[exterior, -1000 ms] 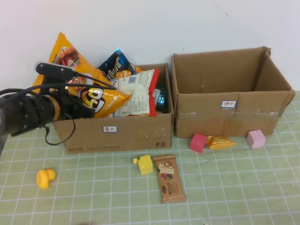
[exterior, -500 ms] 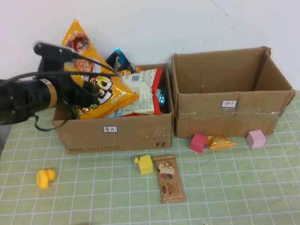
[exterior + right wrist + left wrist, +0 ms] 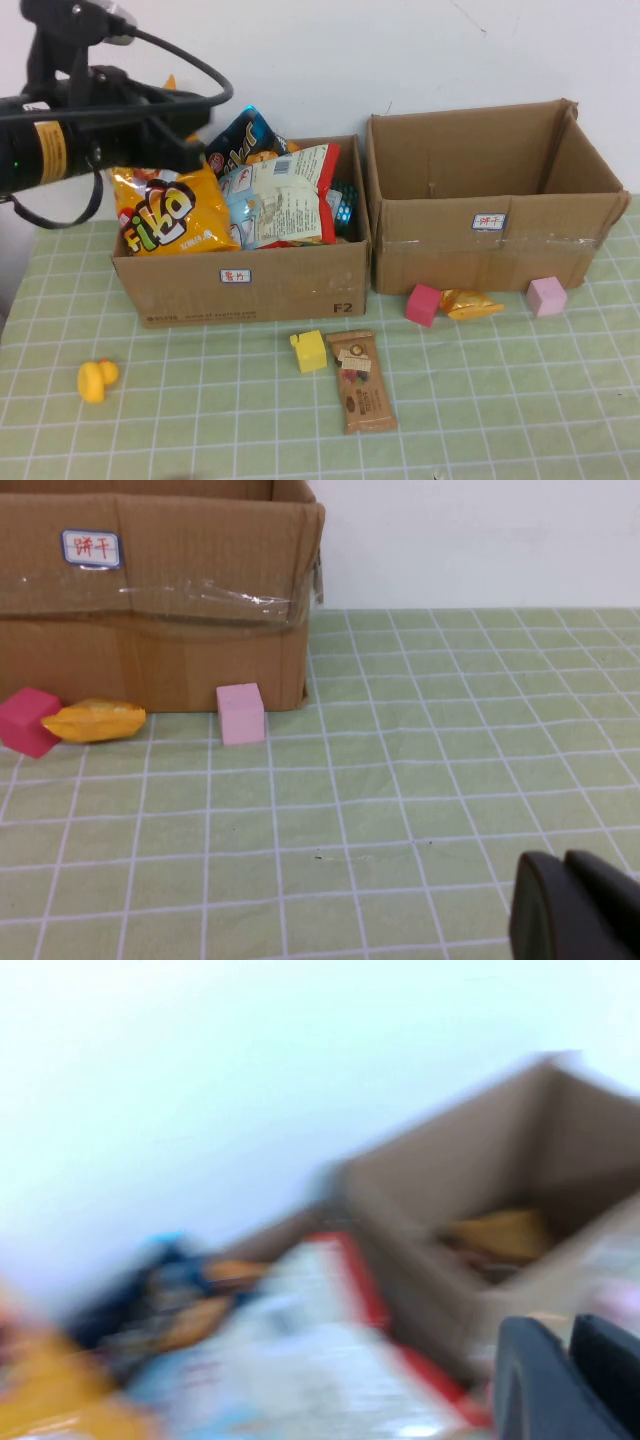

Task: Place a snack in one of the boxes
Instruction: Pick up the biscuit

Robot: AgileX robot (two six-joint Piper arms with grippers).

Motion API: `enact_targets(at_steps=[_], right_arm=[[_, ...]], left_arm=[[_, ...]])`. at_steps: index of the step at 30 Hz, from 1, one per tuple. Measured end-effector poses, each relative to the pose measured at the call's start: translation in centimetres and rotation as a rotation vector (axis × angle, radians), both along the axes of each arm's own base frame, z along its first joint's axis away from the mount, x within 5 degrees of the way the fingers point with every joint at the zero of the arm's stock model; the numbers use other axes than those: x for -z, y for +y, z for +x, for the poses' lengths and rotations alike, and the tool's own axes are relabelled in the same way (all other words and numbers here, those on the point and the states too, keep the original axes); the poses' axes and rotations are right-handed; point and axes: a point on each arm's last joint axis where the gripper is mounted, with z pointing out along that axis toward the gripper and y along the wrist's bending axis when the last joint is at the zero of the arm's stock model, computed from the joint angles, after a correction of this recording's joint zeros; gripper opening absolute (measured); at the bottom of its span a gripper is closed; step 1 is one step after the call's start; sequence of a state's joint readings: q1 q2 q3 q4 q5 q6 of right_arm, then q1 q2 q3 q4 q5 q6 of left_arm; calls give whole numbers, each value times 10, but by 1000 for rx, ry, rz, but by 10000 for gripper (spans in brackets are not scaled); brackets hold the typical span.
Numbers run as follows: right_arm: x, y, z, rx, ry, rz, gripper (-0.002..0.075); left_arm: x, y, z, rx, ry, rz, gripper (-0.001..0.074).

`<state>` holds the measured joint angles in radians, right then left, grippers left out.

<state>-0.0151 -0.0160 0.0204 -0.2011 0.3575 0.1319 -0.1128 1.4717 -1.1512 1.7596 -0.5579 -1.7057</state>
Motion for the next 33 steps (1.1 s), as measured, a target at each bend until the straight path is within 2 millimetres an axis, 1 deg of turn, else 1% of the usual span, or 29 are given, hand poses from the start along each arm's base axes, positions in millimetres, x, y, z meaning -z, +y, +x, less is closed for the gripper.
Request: enact_targets(at_steps=[2, 5, 8, 11, 15, 17, 20, 23, 25, 26, 27, 29, 30, 32, 33], right_arm=[[0, 0, 0, 0, 0, 0, -2], [0, 0, 0, 0, 0, 0, -2], [0, 0, 0, 0, 0, 0, -2], [0, 0, 0, 0, 0, 0, -2], [0, 0, 0, 0, 0, 0, -2], [0, 0, 0, 0, 0, 0, -2], [0, 0, 0, 0, 0, 0, -2], [0, 0, 0, 0, 0, 0, -2], [0, 0, 0, 0, 0, 0, -2], [0, 0, 0, 0, 0, 0, -2], [0, 0, 0, 0, 0, 0, -2], [0, 0, 0, 0, 0, 0, -2], [0, 0, 0, 0, 0, 0, -2], [0, 0, 0, 0, 0, 0, -2], [0, 0, 0, 0, 0, 0, -2]], left_arm=[[-2, -8, -9, 101, 27, -31, 30], [0, -22, -19, 219, 69, -58, 9], [5, -40, -27, 284, 88, -56, 4], [11, -60, -34, 299, 76, -24, 1], [18, -82, -32, 196, -5, 76, 0], [23, -87, -26, 99, -60, 150, 0], [29, -88, -16, -60, -144, 285, 0], [41, -81, -7, -229, -179, 498, 0], [54, -72, -3, -324, -98, 640, 0], [62, -69, -2, -347, -20, 701, 0], [71, -68, -2, -358, 78, 723, 0], [92, -67, -8, -308, 271, 800, 0], [100, -69, -12, -259, 335, 823, 0], [114, -76, -20, -173, 478, 784, 0], [118, -80, -23, -150, 521, 751, 0]])
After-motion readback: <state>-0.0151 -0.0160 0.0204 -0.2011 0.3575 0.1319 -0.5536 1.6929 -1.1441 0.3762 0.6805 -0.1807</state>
